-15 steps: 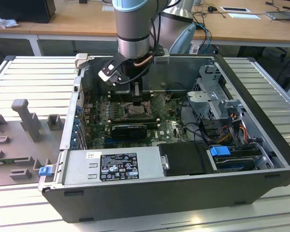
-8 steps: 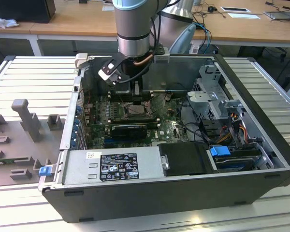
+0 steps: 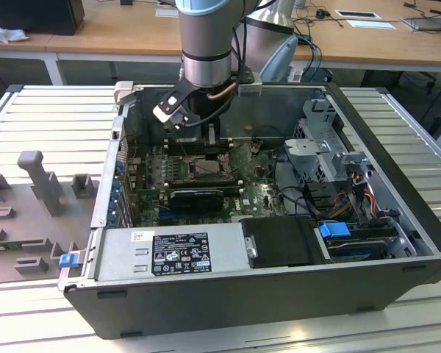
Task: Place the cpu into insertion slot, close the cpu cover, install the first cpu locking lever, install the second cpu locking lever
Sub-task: 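Close the cpu cover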
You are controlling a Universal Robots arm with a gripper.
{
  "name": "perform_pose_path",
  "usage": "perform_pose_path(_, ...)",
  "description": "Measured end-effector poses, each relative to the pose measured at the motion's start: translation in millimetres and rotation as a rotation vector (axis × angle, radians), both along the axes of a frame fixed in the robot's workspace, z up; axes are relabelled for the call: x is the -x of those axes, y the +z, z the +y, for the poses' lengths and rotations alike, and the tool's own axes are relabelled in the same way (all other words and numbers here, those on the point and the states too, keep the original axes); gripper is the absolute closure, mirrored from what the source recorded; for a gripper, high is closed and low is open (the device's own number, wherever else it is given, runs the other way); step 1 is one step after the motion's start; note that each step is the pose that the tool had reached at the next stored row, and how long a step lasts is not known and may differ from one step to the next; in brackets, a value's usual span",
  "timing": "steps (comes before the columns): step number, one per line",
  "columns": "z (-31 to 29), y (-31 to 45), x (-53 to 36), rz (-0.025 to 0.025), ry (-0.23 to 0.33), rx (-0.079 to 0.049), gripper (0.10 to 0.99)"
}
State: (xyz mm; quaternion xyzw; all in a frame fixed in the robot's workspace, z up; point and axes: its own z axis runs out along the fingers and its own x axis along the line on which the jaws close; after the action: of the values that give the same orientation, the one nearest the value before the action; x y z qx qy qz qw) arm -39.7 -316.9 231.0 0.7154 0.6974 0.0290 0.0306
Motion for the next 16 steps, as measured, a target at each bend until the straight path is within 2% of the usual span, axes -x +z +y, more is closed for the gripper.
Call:
perform_pose_path(2, 0.1, 1.7, -0.1, -0.0003, 0.000, 0.000, 0.980)
perform_pose_path(4, 0.0, 1.8, -7.2, 0.0017, 0.000, 0.000, 0.980)
perform_pose_path(13, 0.0, 2.6, -10.0, 0.0019, -0.002, 0.000, 0.980)
perform_pose_path(14, 0.0, 3.8, -10.1, 0.0018, -0.002, 0.000, 0.980)
perform_pose_path(16, 0.0, 12.0, -10.1, 0.0016, -0.003, 0.000, 0.980)
